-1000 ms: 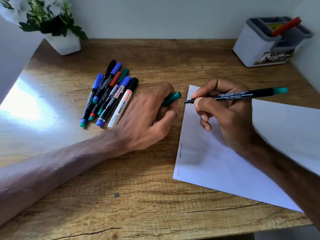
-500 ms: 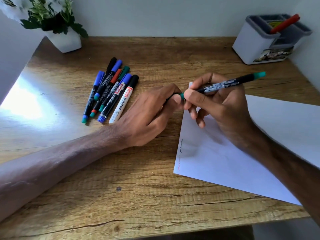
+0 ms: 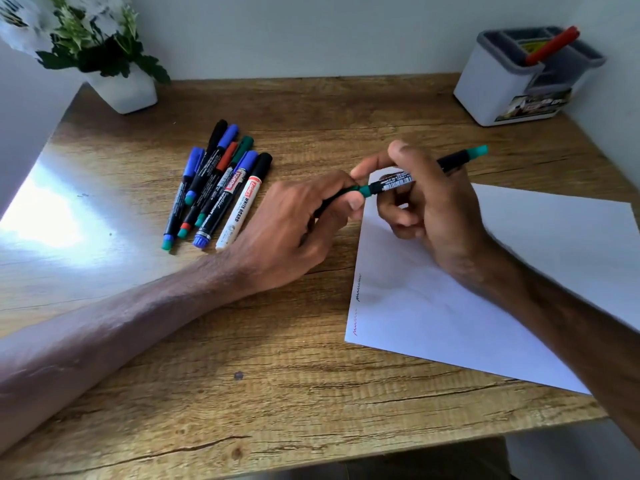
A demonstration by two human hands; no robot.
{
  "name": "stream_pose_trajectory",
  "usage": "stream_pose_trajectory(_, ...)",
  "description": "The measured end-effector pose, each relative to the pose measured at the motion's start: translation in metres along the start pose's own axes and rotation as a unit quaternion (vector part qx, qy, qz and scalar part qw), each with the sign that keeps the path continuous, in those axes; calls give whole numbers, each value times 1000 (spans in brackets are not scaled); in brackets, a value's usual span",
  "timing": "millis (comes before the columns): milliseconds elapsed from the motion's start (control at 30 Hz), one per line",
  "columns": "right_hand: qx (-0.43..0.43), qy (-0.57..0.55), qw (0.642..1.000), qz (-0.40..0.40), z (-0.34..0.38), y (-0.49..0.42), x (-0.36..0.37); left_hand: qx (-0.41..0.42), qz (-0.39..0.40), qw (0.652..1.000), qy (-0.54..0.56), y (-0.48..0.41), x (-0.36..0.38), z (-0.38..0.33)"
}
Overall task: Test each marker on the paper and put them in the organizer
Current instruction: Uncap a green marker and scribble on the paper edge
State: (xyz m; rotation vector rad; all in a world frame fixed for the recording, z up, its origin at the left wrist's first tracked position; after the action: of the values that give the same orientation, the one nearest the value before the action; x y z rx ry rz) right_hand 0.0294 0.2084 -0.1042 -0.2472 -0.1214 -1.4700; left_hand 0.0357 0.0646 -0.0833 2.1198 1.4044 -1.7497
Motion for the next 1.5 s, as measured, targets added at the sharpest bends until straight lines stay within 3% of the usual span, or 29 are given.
stream_pose_trajectory(367, -21, -23, 999, 45, 1, 2, 13, 7, 17, 999, 27, -2, 4, -3)
stream_pose_trajectory(500, -21, 38, 998, -34, 13, -2, -10, -43, 26, 997, 54, -9, 5, 3)
stream_pose_trajectory(600, -48, 21, 990, -129, 30, -2, -40, -110, -25, 987, 115, -15, -8, 16)
stream_pose_trajectory(667, -56, 9, 991, -122, 41, -4, -53, -129, -71, 976, 161, -23, -23, 24)
stream_pose_trajectory(800, -142, 178, 974, 5, 78, -7, -45, -126, -99, 974, 159, -52, -38, 18)
stream_pose_trajectory(967, -219, 383, 897, 25, 103, -14, -33, -99, -112, 978, 144, -92, -27, -11)
stream_pose_trajectory(1100, -214, 405, 888, -51, 115, -26, -68, -134, -78, 977, 143, -100, -2, -3)
stream_pose_trajectory(1267, -276, 356, 876, -175, 151, -30, -108, -46, 63, 997, -16, -82, 55, 10)
stream_pose_trajectory(1500, -314, 395, 827, -247, 182, -57, -136, -15, 39, 997, -60, -79, 69, 18)
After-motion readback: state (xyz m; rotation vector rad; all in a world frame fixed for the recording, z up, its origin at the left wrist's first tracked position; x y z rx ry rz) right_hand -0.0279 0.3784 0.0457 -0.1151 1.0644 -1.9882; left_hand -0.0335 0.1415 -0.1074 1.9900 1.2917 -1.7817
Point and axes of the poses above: each hand's wrist, its own y-axis away from the middle knuckle, its own x-axis out of the palm, z = x × y, the point moved 8 cm from there along -y, towards the middle knuckle, and after that the axes turned 15 degrees about -y, right-handed, at the moved point
